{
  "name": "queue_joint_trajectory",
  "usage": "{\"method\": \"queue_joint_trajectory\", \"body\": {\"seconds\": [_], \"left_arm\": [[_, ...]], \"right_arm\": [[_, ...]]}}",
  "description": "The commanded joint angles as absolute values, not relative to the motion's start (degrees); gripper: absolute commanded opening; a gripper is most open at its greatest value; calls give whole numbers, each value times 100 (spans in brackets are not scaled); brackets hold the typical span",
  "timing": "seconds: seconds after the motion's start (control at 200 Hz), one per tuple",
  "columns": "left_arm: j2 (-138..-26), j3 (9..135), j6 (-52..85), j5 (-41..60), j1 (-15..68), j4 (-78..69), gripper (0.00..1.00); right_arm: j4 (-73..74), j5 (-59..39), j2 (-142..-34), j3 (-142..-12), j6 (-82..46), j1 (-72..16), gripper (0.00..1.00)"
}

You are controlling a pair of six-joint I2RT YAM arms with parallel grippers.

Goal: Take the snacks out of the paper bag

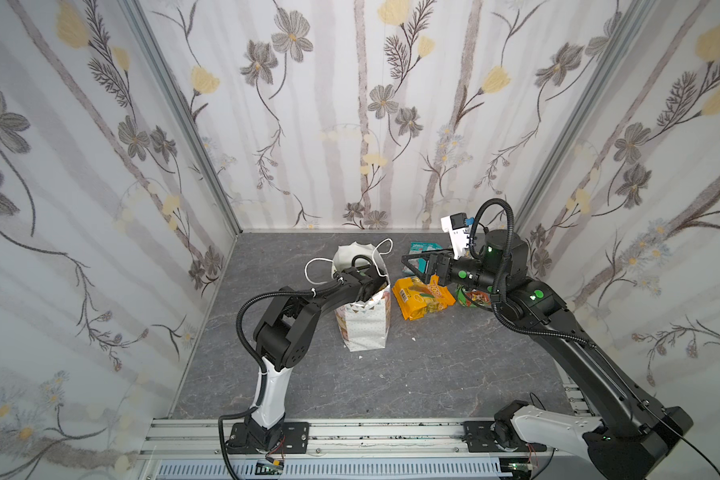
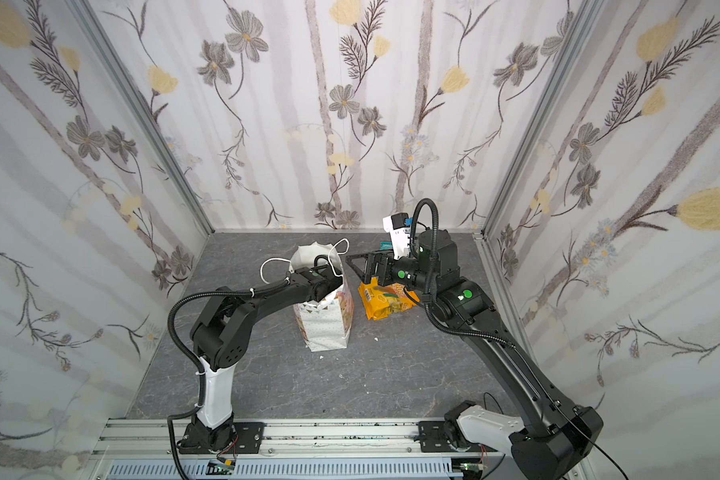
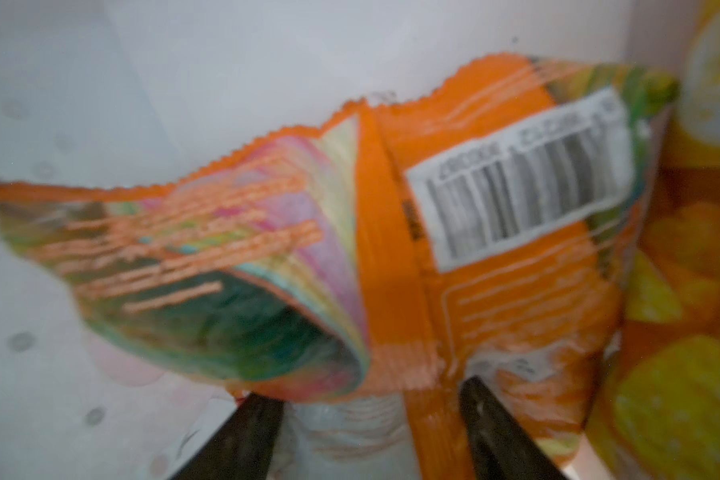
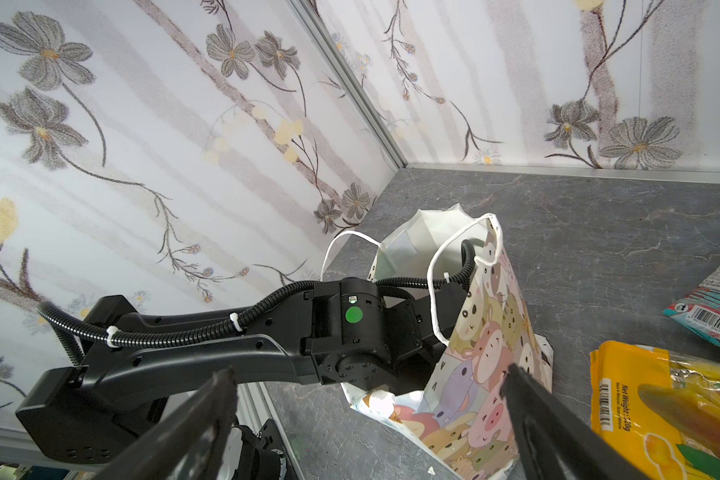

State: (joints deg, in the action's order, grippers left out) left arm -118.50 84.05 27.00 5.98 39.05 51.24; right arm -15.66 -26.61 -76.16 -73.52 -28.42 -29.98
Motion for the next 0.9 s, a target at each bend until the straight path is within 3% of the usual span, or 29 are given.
{"method": "queue_joint_trajectory", "body": {"seconds": [0.0, 0.18, 0.395, 0.894], "left_arm": [[-12251, 8110, 2760, 550, 3931, 5093, 48], [-12071, 8121, 2751, 485, 3933, 5177, 19], [-11768, 8288, 2692, 307, 3933, 5502, 0], [-11176, 9226, 2534, -506, 3899, 6255, 0]], "right_arm": [[-1556, -2586, -7629, -7382, -2804, -3014, 99], [-1530, -2573, -7642, -7376, -2811, -3013, 99], [-1514, -2601, -7689, -7388, -2831, -3030, 99], [-1547, -2562, -7621, -7356, -2811, -3041, 99]]}}
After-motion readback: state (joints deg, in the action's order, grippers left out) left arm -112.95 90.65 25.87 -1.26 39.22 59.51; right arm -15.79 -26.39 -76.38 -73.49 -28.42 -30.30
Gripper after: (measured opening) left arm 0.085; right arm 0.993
